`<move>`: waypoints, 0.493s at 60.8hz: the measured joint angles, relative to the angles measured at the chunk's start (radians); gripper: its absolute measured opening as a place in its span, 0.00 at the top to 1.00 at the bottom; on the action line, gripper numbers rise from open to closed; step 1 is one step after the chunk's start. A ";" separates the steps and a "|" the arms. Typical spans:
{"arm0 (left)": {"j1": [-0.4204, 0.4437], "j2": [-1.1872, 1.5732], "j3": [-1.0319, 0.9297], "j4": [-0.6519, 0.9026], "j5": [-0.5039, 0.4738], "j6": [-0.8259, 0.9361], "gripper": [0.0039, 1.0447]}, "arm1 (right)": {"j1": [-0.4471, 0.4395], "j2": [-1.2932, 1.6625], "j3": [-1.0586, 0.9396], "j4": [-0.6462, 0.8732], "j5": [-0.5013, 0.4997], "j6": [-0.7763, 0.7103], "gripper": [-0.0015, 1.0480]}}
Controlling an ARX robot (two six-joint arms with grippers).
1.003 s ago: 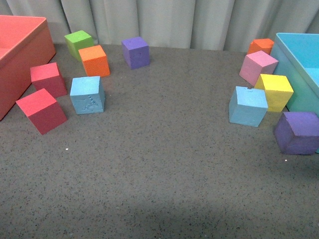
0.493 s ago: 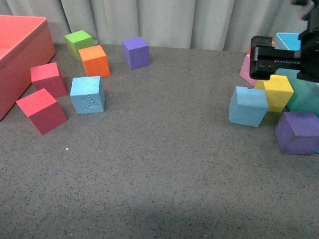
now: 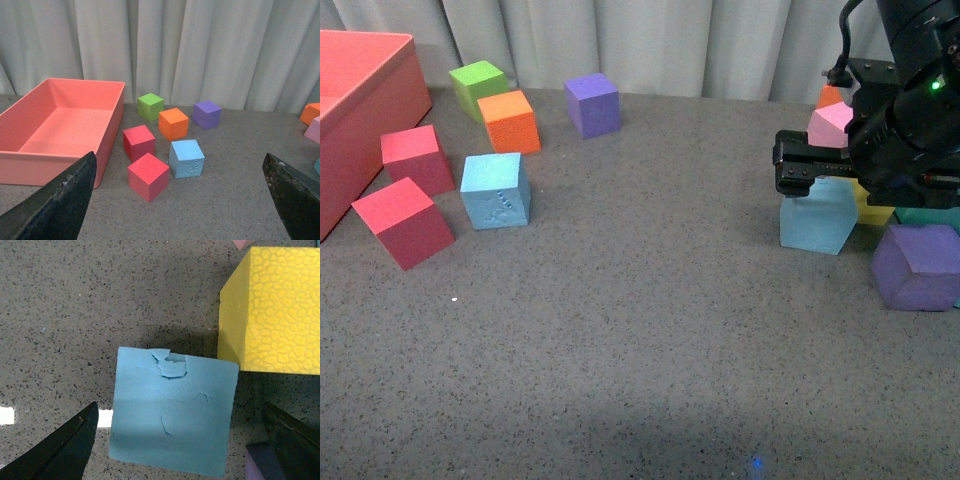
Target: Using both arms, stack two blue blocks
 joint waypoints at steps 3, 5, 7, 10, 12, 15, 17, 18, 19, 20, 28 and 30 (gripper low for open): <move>0.000 0.000 0.000 0.000 0.000 0.000 0.06 | 0.000 0.019 0.021 -0.018 0.000 0.002 0.09; 0.000 0.000 0.000 0.000 0.000 0.000 0.06 | 0.000 0.029 0.035 -0.028 -0.002 0.002 0.09; 0.000 0.000 0.000 0.000 0.000 0.000 0.06 | 0.001 0.037 0.044 -0.036 -0.003 0.001 0.09; 0.000 0.000 0.000 0.000 0.000 0.000 0.06 | 0.001 0.049 0.061 -0.046 -0.003 0.000 0.09; 0.000 0.000 0.000 0.000 0.000 0.000 0.06 | 0.002 0.060 0.074 -0.053 -0.003 -0.001 0.09; 0.000 0.000 0.000 0.000 0.000 0.000 0.06 | 0.002 0.074 0.091 -0.065 -0.003 0.000 0.12; 0.000 0.000 0.000 0.000 0.000 0.000 0.06 | 0.002 0.085 0.103 -0.075 -0.005 0.000 0.17; 0.000 0.000 0.000 0.000 0.000 0.000 0.06 | 0.002 0.088 0.106 -0.078 -0.006 0.001 0.18; 0.000 0.000 0.000 0.000 0.000 0.000 0.06 | 0.002 0.093 0.113 -0.085 -0.006 0.002 0.22; 0.000 0.000 0.000 0.000 0.000 0.000 0.06 | 0.002 0.095 0.116 -0.089 -0.006 0.002 0.23; 0.000 0.000 0.000 0.000 0.000 0.000 0.06 | 0.004 0.111 0.139 -0.120 -0.002 0.007 0.42; 0.000 0.000 0.000 0.000 0.000 0.000 0.06 | 0.005 0.111 0.144 -0.127 -0.001 0.009 0.46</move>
